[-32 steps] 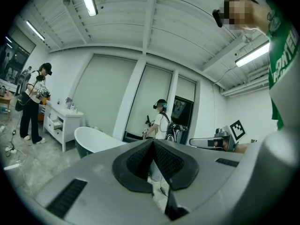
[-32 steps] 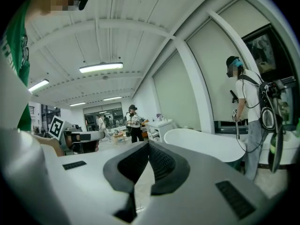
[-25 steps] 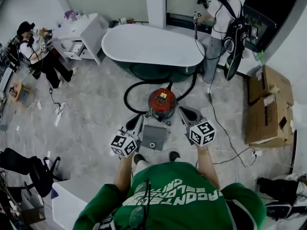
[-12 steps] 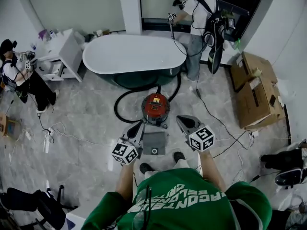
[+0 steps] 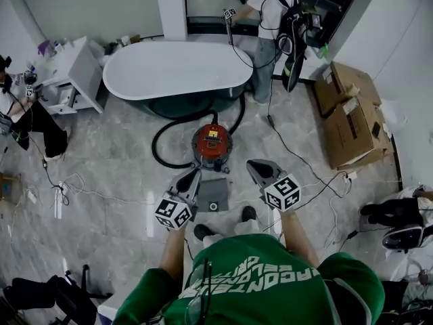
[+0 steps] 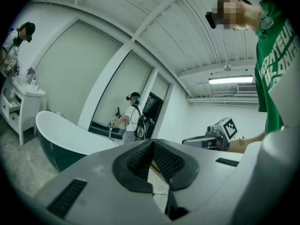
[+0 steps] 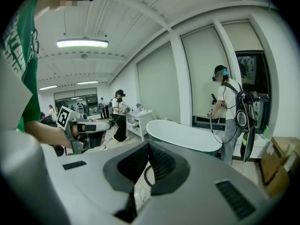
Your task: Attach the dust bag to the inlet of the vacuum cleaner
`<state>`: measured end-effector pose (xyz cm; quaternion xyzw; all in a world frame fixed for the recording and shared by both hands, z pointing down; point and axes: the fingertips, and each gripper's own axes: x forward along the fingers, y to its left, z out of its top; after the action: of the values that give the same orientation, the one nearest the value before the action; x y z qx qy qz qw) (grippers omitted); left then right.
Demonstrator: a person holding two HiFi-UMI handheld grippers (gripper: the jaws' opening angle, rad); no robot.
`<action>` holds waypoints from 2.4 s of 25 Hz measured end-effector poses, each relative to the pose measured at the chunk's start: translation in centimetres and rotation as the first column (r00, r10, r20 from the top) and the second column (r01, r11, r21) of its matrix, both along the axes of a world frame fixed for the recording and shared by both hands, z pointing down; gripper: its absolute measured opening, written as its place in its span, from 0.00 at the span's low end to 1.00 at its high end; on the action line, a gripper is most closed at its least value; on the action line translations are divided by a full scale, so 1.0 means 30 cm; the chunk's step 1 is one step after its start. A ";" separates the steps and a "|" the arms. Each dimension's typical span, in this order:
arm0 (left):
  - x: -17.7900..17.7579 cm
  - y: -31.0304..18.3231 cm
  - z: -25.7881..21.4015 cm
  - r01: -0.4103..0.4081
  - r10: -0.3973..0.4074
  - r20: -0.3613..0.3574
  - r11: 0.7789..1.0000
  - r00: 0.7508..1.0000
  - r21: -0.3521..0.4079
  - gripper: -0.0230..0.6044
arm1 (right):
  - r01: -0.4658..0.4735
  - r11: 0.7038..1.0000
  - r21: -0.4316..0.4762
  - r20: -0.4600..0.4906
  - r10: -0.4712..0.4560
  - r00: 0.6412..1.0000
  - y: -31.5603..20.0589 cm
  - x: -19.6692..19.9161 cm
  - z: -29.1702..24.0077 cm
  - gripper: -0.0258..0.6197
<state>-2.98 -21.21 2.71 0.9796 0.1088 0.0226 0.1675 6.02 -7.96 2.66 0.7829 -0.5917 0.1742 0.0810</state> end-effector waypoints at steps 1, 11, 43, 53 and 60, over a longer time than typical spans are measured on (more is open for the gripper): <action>0.009 0.002 0.002 -0.003 0.003 0.002 1.000 1.000 0.004 0.04 | 0.001 1.000 -0.008 -0.007 -0.001 1.000 0.002 0.007 0.005 0.05; 0.119 0.025 0.082 -0.032 0.031 0.048 0.999 0.998 0.030 0.04 | 0.059 0.997 -0.059 -0.006 -0.059 0.998 -0.004 0.110 0.082 0.05; 0.160 -0.040 0.977 -0.092 0.075 0.217 0.993 0.973 0.072 0.04 | 0.270 0.956 -0.117 0.095 -0.260 0.961 -0.171 0.265 1.000 0.05; 0.066 -0.055 1.694 -0.154 0.131 0.239 0.985 0.962 0.077 0.04 | 0.435 0.890 -0.138 0.093 -0.426 0.900 -0.196 0.168 1.695 0.05; 0.021 -0.025 2.201 -0.257 0.211 0.259 0.953 0.943 0.159 0.04 | 0.611 0.780 -0.135 0.131 -0.597 0.792 -0.217 0.064 2.187 0.05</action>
<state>-2.34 -21.95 68.75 0.9612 0.2011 0.1706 0.0808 7.93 -14.48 68.25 0.5345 -0.7968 0.2207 0.1752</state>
